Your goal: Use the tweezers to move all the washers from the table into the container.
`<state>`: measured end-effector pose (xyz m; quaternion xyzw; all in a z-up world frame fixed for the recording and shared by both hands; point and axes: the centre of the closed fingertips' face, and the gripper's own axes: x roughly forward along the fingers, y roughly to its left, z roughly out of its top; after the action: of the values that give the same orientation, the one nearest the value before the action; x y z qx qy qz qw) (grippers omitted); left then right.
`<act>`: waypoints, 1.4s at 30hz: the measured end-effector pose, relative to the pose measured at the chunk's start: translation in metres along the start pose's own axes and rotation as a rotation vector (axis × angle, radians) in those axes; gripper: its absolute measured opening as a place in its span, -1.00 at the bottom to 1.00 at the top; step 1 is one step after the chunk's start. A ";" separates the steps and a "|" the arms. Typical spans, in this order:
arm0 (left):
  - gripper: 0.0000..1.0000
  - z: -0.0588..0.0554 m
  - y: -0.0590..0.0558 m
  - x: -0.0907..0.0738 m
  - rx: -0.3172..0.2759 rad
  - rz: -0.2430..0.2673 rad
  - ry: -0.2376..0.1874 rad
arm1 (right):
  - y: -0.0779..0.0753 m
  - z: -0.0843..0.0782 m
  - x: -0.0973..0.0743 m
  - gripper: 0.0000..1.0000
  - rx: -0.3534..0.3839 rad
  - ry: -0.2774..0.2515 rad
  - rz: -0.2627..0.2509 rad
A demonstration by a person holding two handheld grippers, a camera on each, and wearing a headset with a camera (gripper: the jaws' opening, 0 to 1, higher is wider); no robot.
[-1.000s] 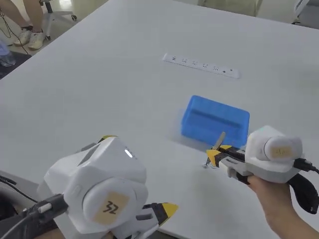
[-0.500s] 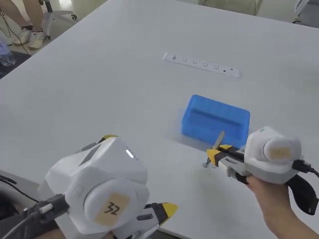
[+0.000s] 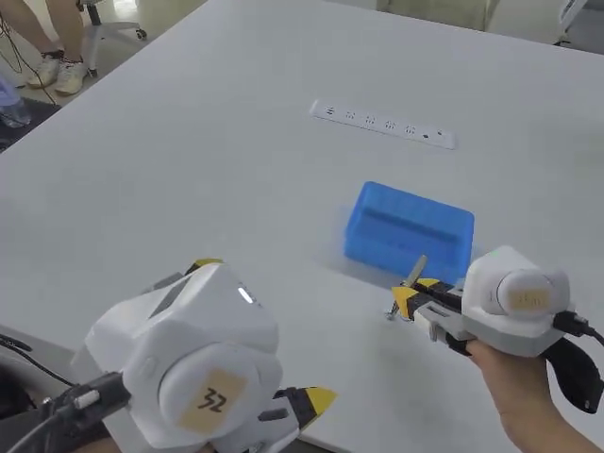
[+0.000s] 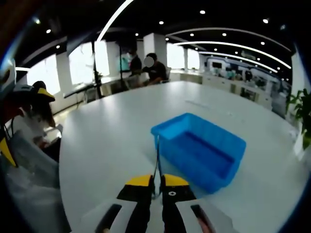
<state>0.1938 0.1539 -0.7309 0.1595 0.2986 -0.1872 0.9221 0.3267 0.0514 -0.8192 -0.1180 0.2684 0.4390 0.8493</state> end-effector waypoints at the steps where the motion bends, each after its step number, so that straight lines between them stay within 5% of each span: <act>1: 0.91 0.000 0.000 0.000 0.003 -0.002 0.001 | 0.000 -0.001 -0.001 -0.93 0.001 0.000 0.000; 22: 0.91 0.001 0.003 -0.003 0.004 0.012 -0.008 | 0.002 0.004 0.001 -0.94 -0.044 0.045 0.031; 42: 0.90 -0.002 0.005 -0.003 0.002 0.019 -0.006 | 0.013 0.047 -0.018 -0.94 -0.064 0.010 0.088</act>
<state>0.1927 0.1600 -0.7291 0.1627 0.2940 -0.1794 0.9246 0.3242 0.0674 -0.7695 -0.1355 0.2633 0.4840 0.8235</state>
